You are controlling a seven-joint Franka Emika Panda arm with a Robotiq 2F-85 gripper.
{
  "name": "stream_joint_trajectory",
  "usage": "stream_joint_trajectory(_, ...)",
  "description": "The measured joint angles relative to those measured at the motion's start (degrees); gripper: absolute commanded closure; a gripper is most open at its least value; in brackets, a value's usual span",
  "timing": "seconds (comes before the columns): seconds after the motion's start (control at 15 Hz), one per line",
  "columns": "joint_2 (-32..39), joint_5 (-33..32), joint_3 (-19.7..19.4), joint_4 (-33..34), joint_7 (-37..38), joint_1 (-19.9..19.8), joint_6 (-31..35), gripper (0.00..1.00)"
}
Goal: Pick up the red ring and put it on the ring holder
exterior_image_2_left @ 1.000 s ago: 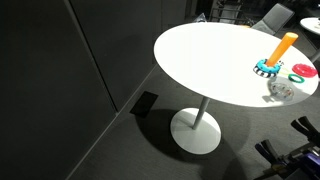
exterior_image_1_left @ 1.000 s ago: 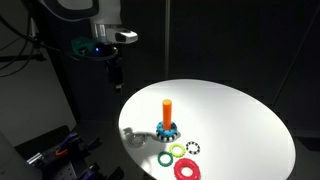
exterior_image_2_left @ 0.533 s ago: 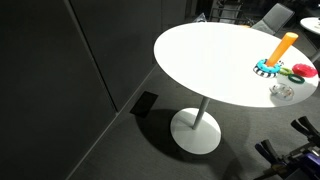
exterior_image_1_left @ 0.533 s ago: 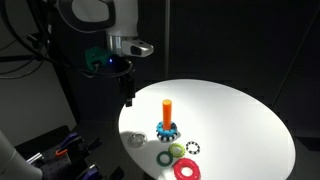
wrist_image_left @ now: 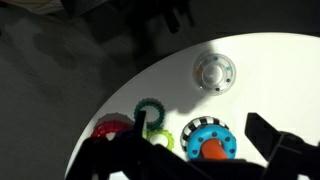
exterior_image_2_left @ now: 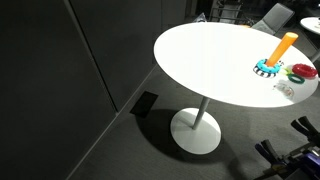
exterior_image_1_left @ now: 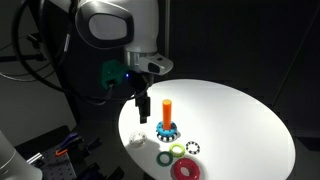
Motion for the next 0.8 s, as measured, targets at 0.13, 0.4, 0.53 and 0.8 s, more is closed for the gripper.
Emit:
stream_joint_trajectory(0.13,2.3,0.0,-1.07,1.2,0.0,-0.74,1.51,0.0)
stream_joint_trajectory(0.4,6.39,0.0,-2.61,4.19,0.03,-2.0,3.28,0.0)
stream_joint_trajectory(0.53,7.95,0.0,-3.2,5.65,0.04,-2.26,3.37,0.0)
stream_joint_trajectory(0.8,9.51,0.0,-3.61,7.5,0.08,-2.4,3.37,0.0)
